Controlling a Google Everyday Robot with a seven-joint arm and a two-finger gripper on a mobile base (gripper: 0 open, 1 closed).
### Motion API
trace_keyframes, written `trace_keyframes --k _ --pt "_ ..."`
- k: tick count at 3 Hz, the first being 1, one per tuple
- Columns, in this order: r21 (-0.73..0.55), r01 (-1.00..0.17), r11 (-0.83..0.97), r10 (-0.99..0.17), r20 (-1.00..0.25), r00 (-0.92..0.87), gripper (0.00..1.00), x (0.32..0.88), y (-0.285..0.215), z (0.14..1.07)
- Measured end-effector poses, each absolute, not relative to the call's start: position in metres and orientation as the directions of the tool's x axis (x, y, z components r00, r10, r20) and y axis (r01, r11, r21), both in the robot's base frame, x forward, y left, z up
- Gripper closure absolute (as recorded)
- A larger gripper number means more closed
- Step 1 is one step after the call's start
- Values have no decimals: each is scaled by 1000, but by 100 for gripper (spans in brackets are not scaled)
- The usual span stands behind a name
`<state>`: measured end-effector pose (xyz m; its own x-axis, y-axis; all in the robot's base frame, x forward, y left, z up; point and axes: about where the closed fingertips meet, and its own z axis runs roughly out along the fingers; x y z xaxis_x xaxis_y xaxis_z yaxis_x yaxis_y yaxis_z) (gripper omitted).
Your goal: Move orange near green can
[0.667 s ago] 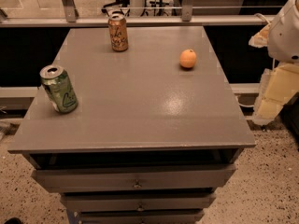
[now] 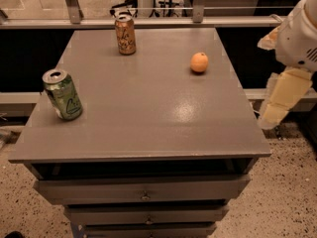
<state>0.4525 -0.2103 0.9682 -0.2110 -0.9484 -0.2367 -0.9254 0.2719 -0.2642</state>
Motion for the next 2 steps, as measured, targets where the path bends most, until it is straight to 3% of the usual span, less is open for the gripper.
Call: trace_keyframes --k 2 --pt "-247 -891 380 -854 -463 -236 0 545 -186 929"
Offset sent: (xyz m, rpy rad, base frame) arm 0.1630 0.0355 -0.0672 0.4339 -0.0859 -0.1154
